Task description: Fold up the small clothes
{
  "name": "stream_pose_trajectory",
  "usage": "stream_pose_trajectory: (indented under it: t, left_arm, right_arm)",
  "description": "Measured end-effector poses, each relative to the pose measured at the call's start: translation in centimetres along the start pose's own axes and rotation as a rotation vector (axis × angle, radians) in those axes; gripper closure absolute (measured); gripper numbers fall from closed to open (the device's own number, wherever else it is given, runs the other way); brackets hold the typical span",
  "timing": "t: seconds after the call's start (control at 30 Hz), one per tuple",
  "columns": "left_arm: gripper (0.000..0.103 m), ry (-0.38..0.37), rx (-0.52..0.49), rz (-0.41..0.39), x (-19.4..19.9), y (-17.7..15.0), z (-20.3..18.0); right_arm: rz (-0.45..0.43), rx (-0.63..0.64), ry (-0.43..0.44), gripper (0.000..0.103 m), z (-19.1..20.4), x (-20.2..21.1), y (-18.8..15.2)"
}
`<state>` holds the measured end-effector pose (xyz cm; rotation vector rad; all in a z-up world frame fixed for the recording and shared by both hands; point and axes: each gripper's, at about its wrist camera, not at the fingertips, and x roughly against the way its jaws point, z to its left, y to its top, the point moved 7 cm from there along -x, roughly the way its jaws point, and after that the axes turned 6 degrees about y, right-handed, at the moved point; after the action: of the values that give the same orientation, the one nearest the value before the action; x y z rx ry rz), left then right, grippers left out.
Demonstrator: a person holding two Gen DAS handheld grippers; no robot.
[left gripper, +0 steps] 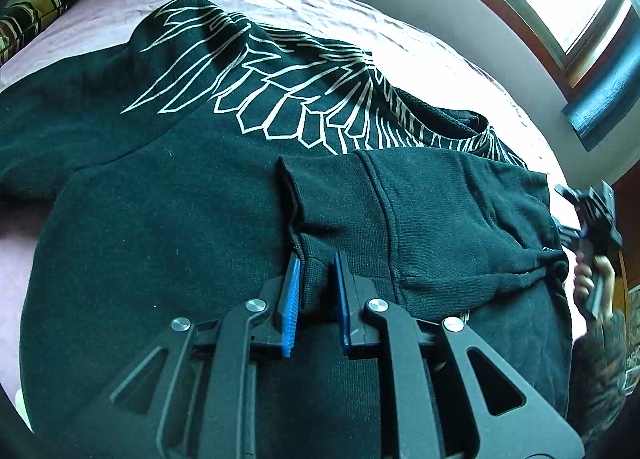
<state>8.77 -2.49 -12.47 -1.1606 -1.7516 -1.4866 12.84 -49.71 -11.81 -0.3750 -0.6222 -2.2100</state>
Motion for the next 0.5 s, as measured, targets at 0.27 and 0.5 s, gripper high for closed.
stream_pose_trajectory:
  t: [0.27, 0.5]
  left_arm:
    - [0.084, -0.006, 0.004, 0.006, -0.7, -0.1, 0.4]
    - [0.08, -0.02, -0.043, 0.001, 0.3, -0.4, 0.7]
  right_arm:
    - [-0.016, 0.06, -0.106, 0.092, -1.6, -1.3, 0.5]
    - [-0.078, 0.042, -0.102, 0.057, -1.2, 2.4, 1.8]
